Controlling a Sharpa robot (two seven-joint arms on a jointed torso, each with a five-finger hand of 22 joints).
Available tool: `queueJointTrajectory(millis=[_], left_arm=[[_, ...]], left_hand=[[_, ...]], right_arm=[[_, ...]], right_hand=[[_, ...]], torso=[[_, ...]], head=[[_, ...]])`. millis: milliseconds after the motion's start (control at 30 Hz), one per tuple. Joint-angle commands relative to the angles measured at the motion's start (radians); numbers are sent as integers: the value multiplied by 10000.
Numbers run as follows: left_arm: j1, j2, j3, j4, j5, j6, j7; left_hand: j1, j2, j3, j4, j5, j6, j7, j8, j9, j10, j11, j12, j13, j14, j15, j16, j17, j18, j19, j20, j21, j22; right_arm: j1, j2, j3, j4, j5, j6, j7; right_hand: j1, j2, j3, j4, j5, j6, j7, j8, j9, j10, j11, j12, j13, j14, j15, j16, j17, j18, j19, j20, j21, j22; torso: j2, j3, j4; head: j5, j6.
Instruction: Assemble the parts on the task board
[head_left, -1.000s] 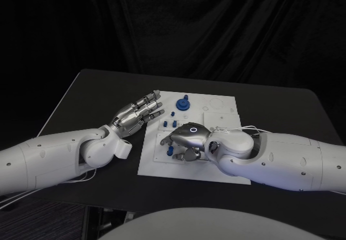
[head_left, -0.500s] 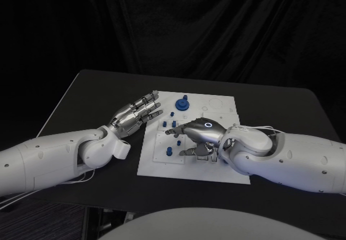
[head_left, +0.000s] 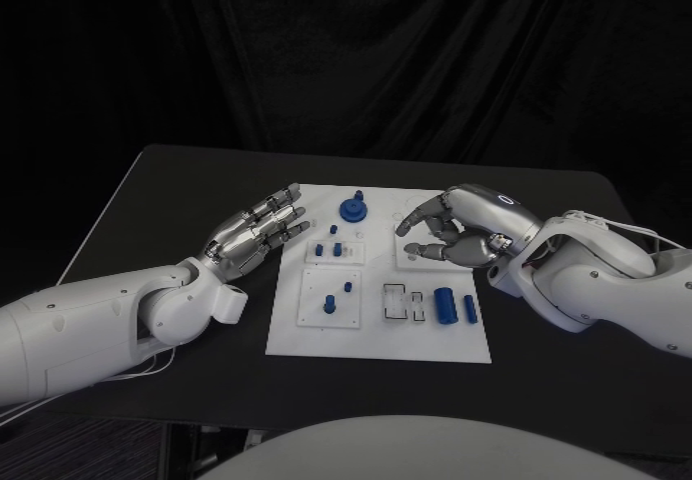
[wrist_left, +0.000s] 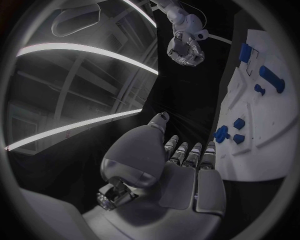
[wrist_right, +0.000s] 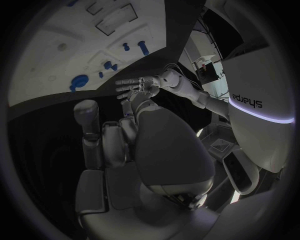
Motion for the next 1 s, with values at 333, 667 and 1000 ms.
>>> queueJointTrajectory(millis=[333,667,1000], left_arm=[[-16,16,9,43,16,-36,191],[-16,2,9,25,17,46,149],[-17,23,9,11,17,83,127]], left_hand=[[-103,-29,84,-21,62,16,45,43,7,20,69,-34,-16,-21,66,-36,-17,-75,-8,67,51,15],[-110,-17,100,-23,67,-3,55,38,4,19,85,-34,-16,-21,70,-36,-17,-66,-8,78,50,13],[-116,5,121,-22,67,-7,60,36,2,19,99,-34,-16,-21,73,-36,-17,-59,-6,88,51,15]], right_arm=[[-716,-1023,-22,128,-1003,1540,-4367],[-1150,-916,-25,304,-2294,1976,-6020],[-1265,-703,-25,301,-2500,2162,-6406]], right_hand=[[-3699,-309,-979,1020,-1487,593,-599,1578,1593,3182,-568,1096,4052,1348,-486,1001,3866,-576,1456,-480,2577,1624],[-5240,-584,-690,1042,-907,-8,-950,3454,3901,3182,-892,1096,4052,1351,-805,1003,3876,-870,2164,-806,4100,2004],[-5668,-462,-618,1042,-413,-257,-935,3548,4299,3182,-882,1096,4052,1351,-799,1003,3876,-786,1976,-801,3752,1886]], torso=[[-52,-76,-67],[-7,-101,-161],[-11,-54,-142]], head=[[-268,2],[-268,2],[-238,2]])
